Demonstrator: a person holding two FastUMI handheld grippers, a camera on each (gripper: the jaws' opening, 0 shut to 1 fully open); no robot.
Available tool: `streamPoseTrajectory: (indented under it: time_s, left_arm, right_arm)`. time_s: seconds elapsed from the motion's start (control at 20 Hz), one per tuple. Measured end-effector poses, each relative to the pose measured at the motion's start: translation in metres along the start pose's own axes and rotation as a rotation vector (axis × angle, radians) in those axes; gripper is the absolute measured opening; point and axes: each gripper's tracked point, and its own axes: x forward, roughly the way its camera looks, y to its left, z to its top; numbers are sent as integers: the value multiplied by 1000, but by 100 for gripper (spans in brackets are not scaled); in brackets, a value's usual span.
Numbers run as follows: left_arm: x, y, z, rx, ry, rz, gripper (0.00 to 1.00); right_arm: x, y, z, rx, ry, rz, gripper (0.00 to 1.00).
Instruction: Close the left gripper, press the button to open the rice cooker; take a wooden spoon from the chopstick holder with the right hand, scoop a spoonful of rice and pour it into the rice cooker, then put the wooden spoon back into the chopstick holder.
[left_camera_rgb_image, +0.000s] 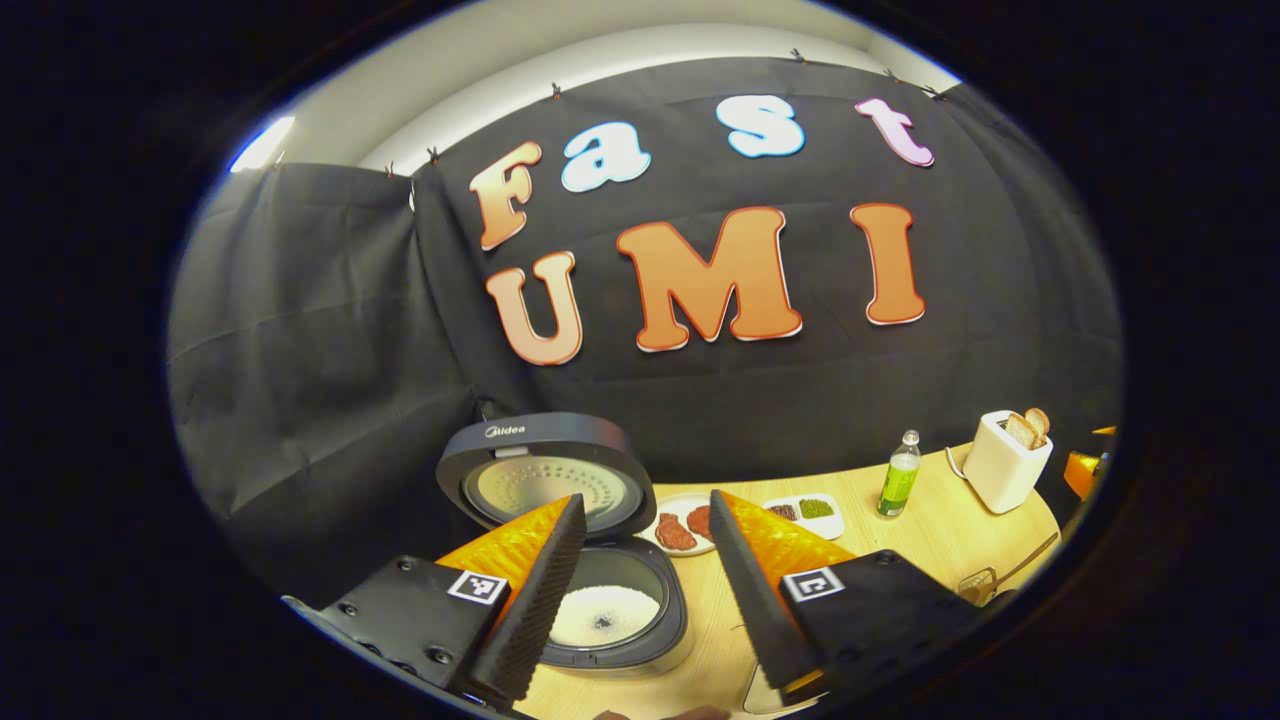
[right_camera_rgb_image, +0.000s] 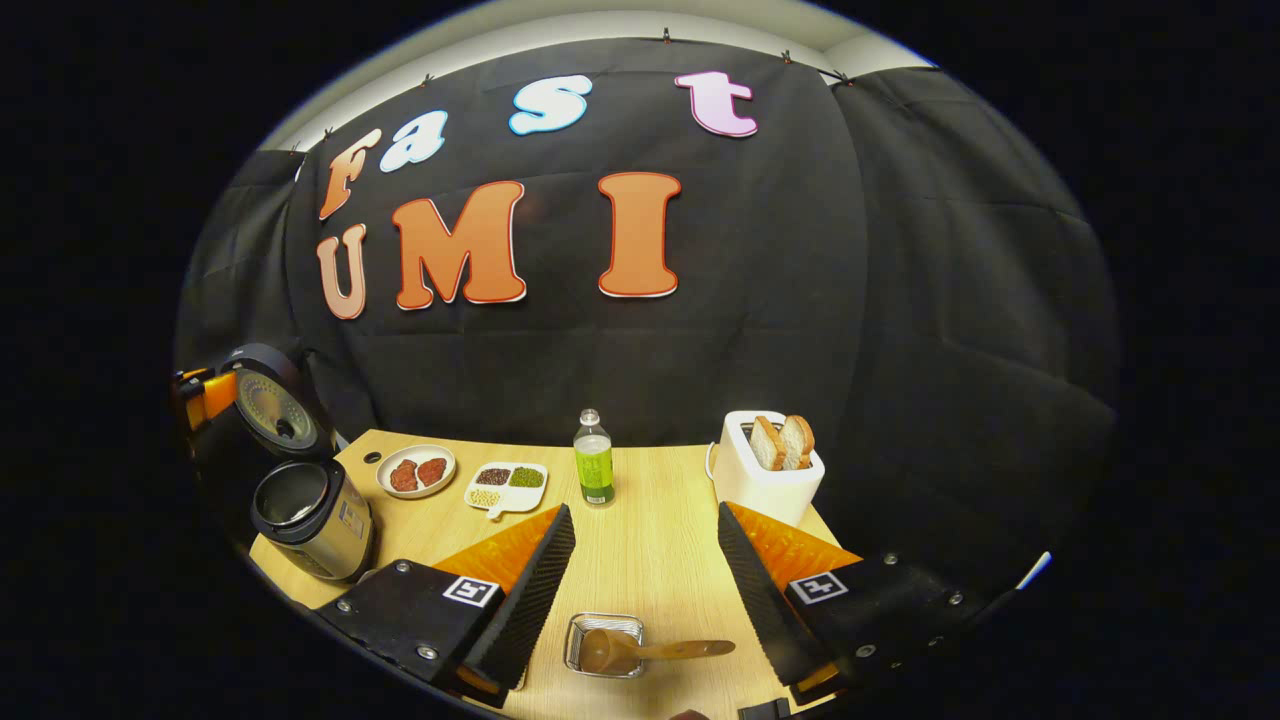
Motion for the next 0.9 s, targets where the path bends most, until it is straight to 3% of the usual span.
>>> streamPoseTrajectory:
  time_s: [0.1, 0.15, 0.35, 0.55, 0.75, 0.9]
  left_arm:
    - [-5, -9, 8, 12, -35, -2, 100]
    - [-7, -14, 10, 16, -47, -9, 90]
    - [-15, -34, 13, 19, -72, -51, 100]
    - [-19, -42, 18, 40, -92, -54, 100]
    - [-21, -46, 28, 70, -113, -67, 99]
    - [-20, -52, 31, 90, -124, -83, 98]
  right_arm:
    - [2, -4, -13, 13, 16, -4, 90]
    - [4, -7, -20, 19, 25, -11, 90]
    - [10, -18, -59, 47, 89, -24, 90]
    - [21, -29, -96, 71, 140, -43, 90]
    - [26, -28, -131, 175, 199, -53, 90]
    - [29, -25, -158, 297, 264, -61, 83]
